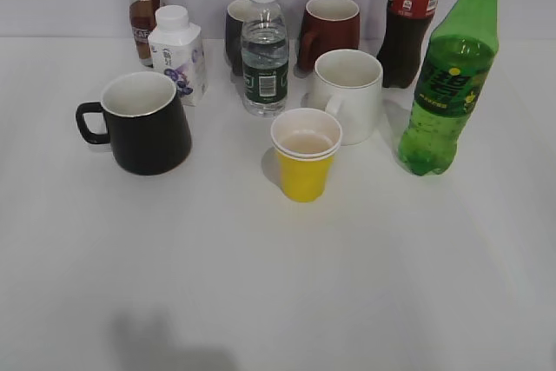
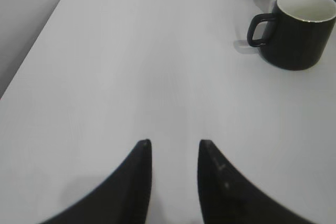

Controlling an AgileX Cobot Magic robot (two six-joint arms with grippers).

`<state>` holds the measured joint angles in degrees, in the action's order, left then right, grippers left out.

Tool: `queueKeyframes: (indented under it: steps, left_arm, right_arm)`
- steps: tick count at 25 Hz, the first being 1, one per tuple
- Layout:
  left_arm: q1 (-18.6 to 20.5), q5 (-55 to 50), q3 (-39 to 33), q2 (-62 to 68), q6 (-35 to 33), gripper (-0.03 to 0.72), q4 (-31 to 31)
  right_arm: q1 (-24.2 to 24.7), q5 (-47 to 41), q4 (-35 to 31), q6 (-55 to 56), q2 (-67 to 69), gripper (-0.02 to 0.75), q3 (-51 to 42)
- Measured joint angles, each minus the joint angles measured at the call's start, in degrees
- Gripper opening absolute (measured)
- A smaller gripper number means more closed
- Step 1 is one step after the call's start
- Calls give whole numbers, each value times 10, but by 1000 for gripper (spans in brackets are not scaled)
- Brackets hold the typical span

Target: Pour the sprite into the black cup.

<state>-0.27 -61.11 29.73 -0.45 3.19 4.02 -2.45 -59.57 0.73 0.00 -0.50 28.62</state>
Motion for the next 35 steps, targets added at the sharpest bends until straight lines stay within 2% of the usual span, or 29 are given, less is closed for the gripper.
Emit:
queueKeyframes:
  steps: [32,35]
  left_arm:
    - [0,1,0,0,0,239,-1]
    - [0,62,10,2,0,239,-24]
  right_arm:
    - [0,0,0,0,0,589,0]
    - [0,0,0,0,0,589,0]
